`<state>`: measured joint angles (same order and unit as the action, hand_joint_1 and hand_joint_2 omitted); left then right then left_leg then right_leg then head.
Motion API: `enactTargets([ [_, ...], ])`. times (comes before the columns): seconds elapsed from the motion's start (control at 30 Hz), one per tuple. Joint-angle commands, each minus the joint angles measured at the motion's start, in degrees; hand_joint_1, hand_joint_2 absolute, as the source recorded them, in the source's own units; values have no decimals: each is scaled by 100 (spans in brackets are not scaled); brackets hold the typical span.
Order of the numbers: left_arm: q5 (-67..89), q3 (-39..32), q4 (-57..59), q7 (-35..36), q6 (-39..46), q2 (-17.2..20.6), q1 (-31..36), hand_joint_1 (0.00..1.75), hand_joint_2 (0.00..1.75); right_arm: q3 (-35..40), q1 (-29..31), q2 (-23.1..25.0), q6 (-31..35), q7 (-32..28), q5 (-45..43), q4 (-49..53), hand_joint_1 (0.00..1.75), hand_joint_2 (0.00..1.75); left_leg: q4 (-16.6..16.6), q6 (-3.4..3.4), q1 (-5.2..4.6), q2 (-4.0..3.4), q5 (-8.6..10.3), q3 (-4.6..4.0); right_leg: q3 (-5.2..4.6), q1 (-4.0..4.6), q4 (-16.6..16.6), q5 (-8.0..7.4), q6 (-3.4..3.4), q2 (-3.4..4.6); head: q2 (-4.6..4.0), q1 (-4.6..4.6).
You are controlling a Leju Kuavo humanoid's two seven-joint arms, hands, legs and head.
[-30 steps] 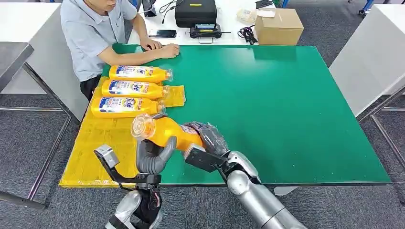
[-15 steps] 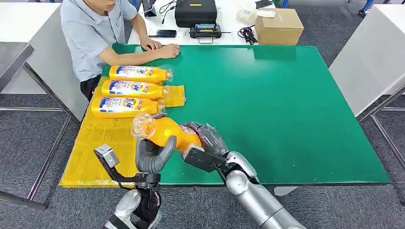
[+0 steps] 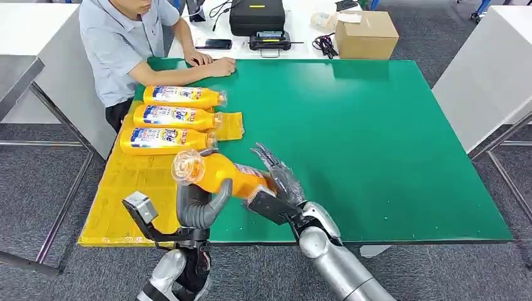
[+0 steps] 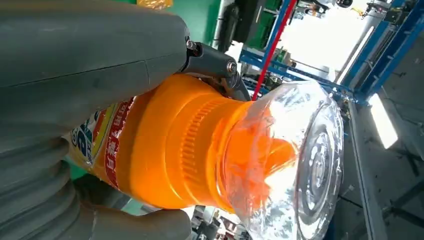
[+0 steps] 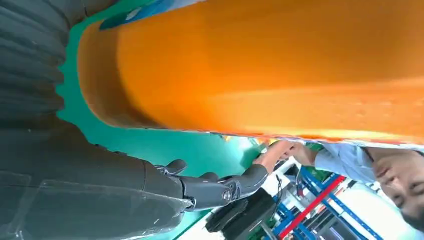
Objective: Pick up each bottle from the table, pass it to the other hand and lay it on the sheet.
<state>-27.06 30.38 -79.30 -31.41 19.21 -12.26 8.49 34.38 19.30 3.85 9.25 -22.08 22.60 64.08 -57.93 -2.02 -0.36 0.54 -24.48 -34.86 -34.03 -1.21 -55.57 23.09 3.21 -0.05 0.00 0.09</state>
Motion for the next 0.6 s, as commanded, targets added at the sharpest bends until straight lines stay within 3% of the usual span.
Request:
enactTargets([
  [0.03, -8, 85, 19, 32, 9, 118, 123, 175, 175, -99, 125, 27, 28, 27, 1, -340, 0, 175, 2, 8, 5, -3, -4, 12, 13, 6, 3, 3, -10, 1, 0, -2],
  [0.17, 819, 157, 70, -202, 675, 182, 154, 175, 175, -189, 28, 1, 185, 30, 106, -328, 0, 175, 2, 14, 7, -4, -11, 28, 27, 8, 1, 11, -16, 0, 0, 0],
  [0.27, 2901, 201, 577, -25, 2058, 203, 277, 175, 175, -406, -166, -40, 317, -66, 229, -310, 0, 175, 9, 10, 5, 8, -4, 25, 29, 6, 9, 7, -12, -11, 0, 0],
  [0.37, 3589, -96, 806, 241, 2069, 135, 297, 175, 175, -524, -243, -20, 345, -103, 304, -287, 0, 175, 10, 24, 18, 11, -18, 62, 71, 21, 17, 20, -30, -18, 0, -2],
  [0.47, 3595, -158, 836, 242, 2031, 116, 308, 175, 175, -542, -245, 3, 340, -104, 321, -267, 0, 175, 5, 8, 3, 0, -4, 17, 18, 4, 6, 4, -10, -2, 0, 0],
  [0.6, 5710, -1043, 924, 493, 2079, -243, 191, 175, 175, -663, -286, 92, 325, -103, 442, -252, 0, 175, 4, 11, 6, -4, -6, 23, 23, 7, 6, 5, -13, 0, 0, 0],
])
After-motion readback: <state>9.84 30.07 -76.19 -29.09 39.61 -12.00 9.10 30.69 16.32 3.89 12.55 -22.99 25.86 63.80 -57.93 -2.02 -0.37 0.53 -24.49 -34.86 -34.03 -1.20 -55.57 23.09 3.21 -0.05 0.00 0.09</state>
